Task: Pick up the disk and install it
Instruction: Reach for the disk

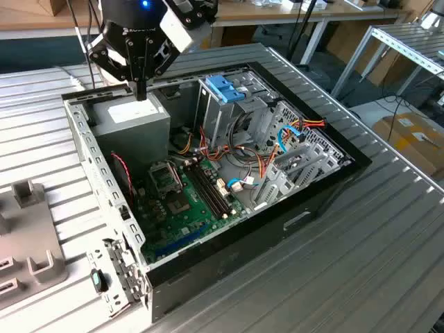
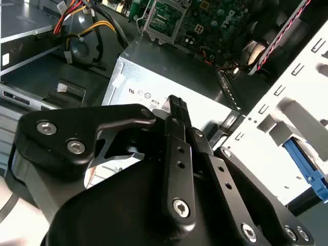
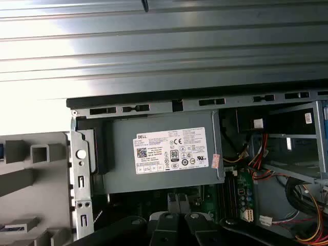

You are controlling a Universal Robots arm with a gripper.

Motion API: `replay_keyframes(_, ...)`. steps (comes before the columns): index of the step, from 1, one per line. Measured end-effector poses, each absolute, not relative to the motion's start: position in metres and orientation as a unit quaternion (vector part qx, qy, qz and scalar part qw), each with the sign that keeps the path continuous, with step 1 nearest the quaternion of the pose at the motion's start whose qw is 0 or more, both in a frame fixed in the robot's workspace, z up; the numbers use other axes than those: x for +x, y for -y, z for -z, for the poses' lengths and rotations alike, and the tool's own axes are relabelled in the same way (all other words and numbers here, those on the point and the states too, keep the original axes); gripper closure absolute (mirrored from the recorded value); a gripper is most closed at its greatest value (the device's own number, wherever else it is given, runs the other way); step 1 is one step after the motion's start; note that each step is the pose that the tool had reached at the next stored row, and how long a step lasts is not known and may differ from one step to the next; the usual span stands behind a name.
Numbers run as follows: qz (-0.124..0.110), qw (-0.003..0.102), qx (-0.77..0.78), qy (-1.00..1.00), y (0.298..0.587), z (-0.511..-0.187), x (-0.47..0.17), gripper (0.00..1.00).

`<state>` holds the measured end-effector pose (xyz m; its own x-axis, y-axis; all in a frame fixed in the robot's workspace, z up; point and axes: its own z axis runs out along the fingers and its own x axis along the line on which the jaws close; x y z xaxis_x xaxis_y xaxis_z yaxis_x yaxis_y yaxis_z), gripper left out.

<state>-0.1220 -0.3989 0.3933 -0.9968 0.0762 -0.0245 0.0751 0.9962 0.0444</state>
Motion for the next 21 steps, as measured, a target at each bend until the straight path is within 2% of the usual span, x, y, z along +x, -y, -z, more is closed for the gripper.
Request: replay_keyframes(21,-0.022,0.013,0.038,-0.999,0.399,-0.3932,-0.1282,0.89)
